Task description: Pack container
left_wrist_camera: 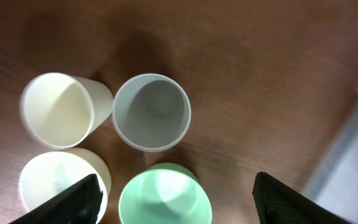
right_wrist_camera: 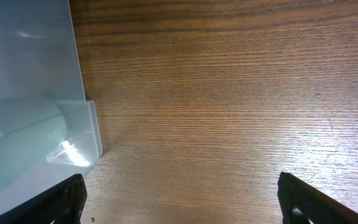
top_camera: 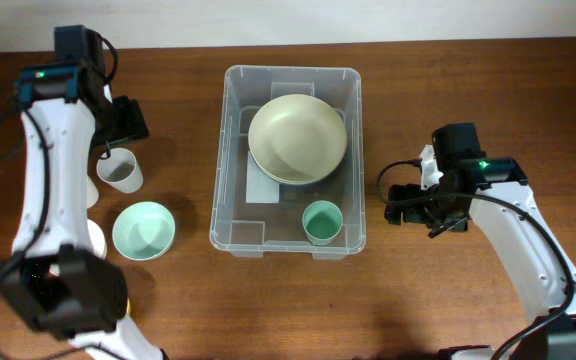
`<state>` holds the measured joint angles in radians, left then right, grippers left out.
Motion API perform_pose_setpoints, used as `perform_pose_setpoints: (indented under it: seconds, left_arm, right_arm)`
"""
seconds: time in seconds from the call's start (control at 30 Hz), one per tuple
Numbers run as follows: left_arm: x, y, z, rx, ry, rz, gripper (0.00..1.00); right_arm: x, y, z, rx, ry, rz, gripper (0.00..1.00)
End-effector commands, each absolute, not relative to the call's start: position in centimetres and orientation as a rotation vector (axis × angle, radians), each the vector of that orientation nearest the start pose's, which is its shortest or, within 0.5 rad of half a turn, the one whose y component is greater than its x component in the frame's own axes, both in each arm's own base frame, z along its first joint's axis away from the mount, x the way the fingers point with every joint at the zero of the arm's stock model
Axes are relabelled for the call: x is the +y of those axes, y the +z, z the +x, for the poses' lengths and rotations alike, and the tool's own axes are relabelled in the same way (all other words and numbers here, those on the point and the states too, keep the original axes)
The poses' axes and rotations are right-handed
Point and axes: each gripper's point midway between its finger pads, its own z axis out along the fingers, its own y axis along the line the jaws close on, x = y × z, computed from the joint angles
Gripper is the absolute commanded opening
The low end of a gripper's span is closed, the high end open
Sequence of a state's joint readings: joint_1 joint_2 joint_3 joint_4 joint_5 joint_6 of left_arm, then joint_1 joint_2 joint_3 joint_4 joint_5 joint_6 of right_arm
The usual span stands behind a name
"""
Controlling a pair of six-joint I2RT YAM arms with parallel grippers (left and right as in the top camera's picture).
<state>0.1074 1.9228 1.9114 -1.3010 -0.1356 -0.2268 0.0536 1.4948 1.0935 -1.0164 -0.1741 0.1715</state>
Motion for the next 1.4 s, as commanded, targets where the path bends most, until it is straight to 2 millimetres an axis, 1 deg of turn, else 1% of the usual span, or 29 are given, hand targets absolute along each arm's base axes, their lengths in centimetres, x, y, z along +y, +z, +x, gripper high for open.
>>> perform_pose_setpoints:
  seconds: [0.0,0.03,0.1,0.17,0.2,0.23,0.27,0.3,0.33,0.37,0.4,0.47,0.53,0.57,0.67,0.73,0.77,0.8,0.83,0.87,0.9,0.97,1.0,1.03,1.1,1.13,1.17,1.3,1.37]
  left_arm:
    - [6.9,12.6,42.6,2.956,0.170,-0.453,0.80]
    - [6.9,11.9,42.7,2.971,0.174,-0.455,0.80]
    - [7.0,8.5,43.1,3.035,0.181,-0.462,0.79]
    - [7.0,6.5,43.1,3.076,0.186,-0.467,0.79]
    - [7.0,4.8,42.9,3.112,0.189,-0.469,0.77]
    - [7.0,4.1,42.8,3.129,0.191,-0.470,0.74]
    - [7.0,3.5,42.7,3.143,0.193,-0.470,0.62]
    - [7.0,3.4,42.6,3.148,0.194,-0.470,0.53]
    - [7.0,3.4,42.7,3.147,0.194,-0.470,0.33]
    - [6.9,4.0,42.9,3.131,0.193,-0.464,0.22]
    - [6.8,4.3,43.1,3.121,0.191,-0.459,0.20]
    - [6.3,5.9,44.0,3.076,0.186,-0.438,0.12]
    - [5.7,8.3,45.1,3.018,0.176,-0.410,0.06]
    - [4.8,10.9,45.8,2.963,0.166,-0.378,0.01]
    - [3.2,14.8,46.1,2.897,0.149,-0.323,0.01]
    - [1.6,17.5,45.7,2.856,0.133,-0.274,0.01]
    - [0.2,19.2,45.2,2.836,0.104,-0.235,0.01]
    - [-1.0,20.3,44.8,2.823,0.073,-0.202,0.01]
    - [-1.9,21.0,44.4,2.813,0.051,-0.176,0.01]
    - [-3.6,22.4,43.5,2.801,0.016,-0.125,0.01]
    - [-4.5,22.9,43.0,2.796,-0.003,-0.098,0.01]
    - [-7.8,24.6,41.3,2.782,-0.042,0.014,0.01]
    - [-9.0,24.9,40.7,2.784,-0.050,0.057,0.01]
    - [-11.0,25.0,39.5,2.793,-0.059,0.135,0.01]
    - [-13.5,24.9,38.2,2.809,-0.068,0.229,0.01]
    - [-15.4,24.8,37.4,2.811,-0.077,0.303,0.01]
    - [-16.8,24.8,36.8,2.804,-0.087,0.352,0.01]
    - [-20.3,24.9,35.4,2.786,-0.132,0.438,0.01]
    - [-22.8,24.9,34.0,2.785,-0.226,0.518,0.01]
  right_arm:
    - [4.2,9.3,28.3,3.002,0.269,0.152,0.94]
    - [4.2,9.3,28.3,3.002,0.269,0.152,0.94]
    - [4.2,9.3,28.3,3.002,0.269,0.152,0.94]
    - [4.2,9.3,28.2,3.003,0.269,0.152,0.94]
    - [4.2,9.3,28.2,3.003,0.269,0.152,0.94]
    - [4.2,9.3,28.2,3.003,0.269,0.152,0.94]
    - [4.2,9.3,28.2,3.003,0.268,0.152,0.94]
    - [4.2,9.3,28.2,3.003,0.268,0.152,0.94]
    - [4.2,9.3,28.2,3.003,0.268,0.152,0.94]
    - [4.2,9.3,28.2,3.003,0.268,0.152,0.94]
    - [4.2,9.3,28.2,3.003,0.269,0.152,0.94]
    - [4.2,9.3,28.3,3.002,0.269,0.152,0.94]
    - [4.2,9.3,28.2,3.003,0.268,0.152,0.94]
    - [4.2,9.3,28.2,3.003,0.268,0.152,0.94]
    - [4.1,9.3,28.2,3.003,0.262,0.153,0.94]
    - [4.0,9.2,28.3,3.003,0.251,0.153,0.94]
    - [4.0,9.2,28.3,3.003,0.251,0.153,0.94]
    - [4.0,9.2,28.3,3.003,0.251,0.153,0.94]
    - [4.0,9.2,28.3,3.003,0.251,0.153,0.94]
    - [4.0,9.2,28.3,3.003,0.251,0.153,0.94]
    - [4.0,9.2,28.2,3.004,0.251,0.154,0.94]
    - [3.5,9.1,27.9,3.018,0.205,0.167,0.93]
    - [2.6,9.1,27.7,3.025,0.144,0.237,0.93]
    - [0.9,9.2,27.4,3.019,0.049,0.370,0.93]
    - [-1.2,9.7,27.1,2.986,-0.012,0.537,0.93]
    - [-2.5,10.3,27.1,2.943,0.020,0.636,0.94]
    - [-3.4,10.7,27.1,2.915,0.041,0.691,0.94]
    - [-6.2,12.0,26.3,2.826,0.097,0.863,0.96]
    - [-6.9,12.0,25.8,2.818,0.123,0.909,0.96]
